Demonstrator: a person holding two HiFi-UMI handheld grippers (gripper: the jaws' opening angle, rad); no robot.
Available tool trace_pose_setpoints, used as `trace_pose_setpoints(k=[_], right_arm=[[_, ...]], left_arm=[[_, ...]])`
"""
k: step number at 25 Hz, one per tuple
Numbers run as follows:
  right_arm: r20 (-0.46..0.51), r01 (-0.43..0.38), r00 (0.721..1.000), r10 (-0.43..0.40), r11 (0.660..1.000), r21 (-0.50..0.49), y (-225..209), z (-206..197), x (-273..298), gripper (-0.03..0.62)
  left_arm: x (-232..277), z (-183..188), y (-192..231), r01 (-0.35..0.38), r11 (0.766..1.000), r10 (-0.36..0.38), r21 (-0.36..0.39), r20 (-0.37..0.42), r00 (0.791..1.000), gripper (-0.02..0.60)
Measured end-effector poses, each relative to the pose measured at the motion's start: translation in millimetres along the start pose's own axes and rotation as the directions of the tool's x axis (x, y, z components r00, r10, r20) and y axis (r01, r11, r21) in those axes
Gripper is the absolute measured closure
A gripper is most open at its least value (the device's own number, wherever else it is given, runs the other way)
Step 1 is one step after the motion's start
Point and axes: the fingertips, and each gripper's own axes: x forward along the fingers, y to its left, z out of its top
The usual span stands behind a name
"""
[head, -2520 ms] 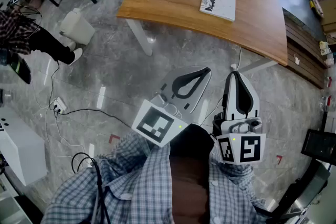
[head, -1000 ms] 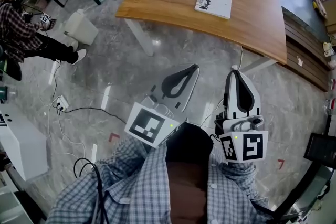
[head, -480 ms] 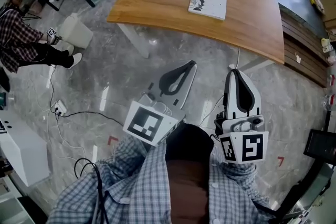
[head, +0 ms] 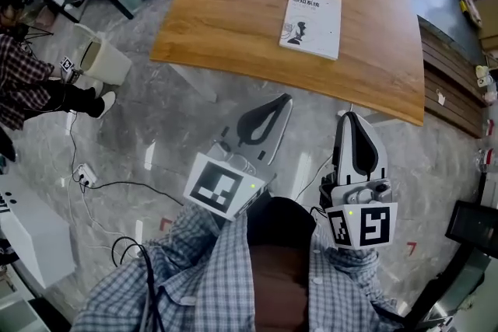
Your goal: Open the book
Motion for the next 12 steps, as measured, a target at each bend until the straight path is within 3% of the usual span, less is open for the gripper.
trace_pose_setpoints(k=[12], right_arm=[[0.008,0.084,0.996,-0.084,0.996,-0.007,-36.7,9.9,115.8,0.574]], left_arm=[[77.0,16.4,96.1,0.042,0.999,-0.042,-0.005,0.014,0.999,0.574]])
